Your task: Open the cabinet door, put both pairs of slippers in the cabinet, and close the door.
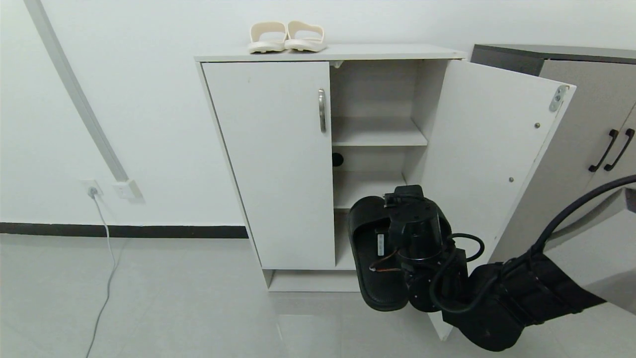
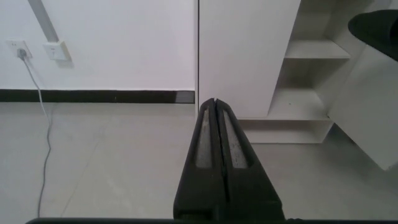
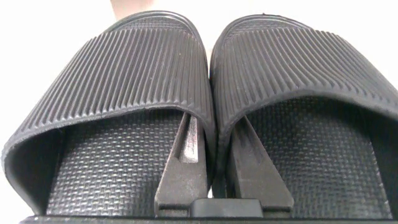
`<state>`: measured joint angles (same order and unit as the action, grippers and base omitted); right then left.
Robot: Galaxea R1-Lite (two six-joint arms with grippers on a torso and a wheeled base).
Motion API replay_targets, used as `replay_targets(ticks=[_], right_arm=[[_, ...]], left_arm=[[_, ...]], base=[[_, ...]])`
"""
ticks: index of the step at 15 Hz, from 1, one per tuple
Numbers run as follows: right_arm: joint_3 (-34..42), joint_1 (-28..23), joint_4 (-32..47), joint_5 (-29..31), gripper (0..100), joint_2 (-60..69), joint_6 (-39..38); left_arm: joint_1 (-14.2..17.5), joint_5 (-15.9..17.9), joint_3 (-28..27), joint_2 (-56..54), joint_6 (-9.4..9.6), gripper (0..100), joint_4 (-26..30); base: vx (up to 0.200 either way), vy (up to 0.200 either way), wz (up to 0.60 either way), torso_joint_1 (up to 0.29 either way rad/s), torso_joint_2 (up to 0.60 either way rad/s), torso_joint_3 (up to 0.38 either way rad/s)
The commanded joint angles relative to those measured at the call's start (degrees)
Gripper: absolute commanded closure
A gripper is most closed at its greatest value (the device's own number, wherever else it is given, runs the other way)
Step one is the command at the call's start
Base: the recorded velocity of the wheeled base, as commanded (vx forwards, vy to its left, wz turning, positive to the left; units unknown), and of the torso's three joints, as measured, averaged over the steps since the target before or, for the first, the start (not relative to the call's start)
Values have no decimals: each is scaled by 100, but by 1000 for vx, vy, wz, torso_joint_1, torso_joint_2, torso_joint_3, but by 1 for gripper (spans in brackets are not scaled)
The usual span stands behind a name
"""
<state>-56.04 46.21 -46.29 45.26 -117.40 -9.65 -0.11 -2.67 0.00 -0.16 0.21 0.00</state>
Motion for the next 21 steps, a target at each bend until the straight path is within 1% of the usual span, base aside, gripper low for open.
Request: replay_targets(ticks=[1, 2, 8, 12, 17, 21], right_arm=[[-30, -60, -3, 0, 100, -99, -1], [-56, -113, -12, 0, 100, -187, -1], [-65, -209, -21, 0, 100, -178, -1], [58, -218, -12, -9, 100, -99, 16], [128, -587, 6, -132, 100, -161, 87], [128, -737, -12, -211, 100, -266, 87]], left_arm=[[2, 12, 0, 16, 6, 100, 0], [2, 12, 0, 16, 6, 100, 0], [2, 12, 0, 16, 14, 100, 0], [2, 3, 0, 16, 6, 100, 0], [2, 3, 0, 16, 6, 100, 0], [2, -14, 0, 16, -3, 100, 0]], base=[[0, 0, 0, 0, 0, 0], [0, 0, 0, 0, 0, 0], [200, 0, 0, 1, 3, 1], [0, 0, 0, 0, 0, 0], [0, 0, 0, 0, 0, 0], [0, 0, 0, 0, 0, 0]])
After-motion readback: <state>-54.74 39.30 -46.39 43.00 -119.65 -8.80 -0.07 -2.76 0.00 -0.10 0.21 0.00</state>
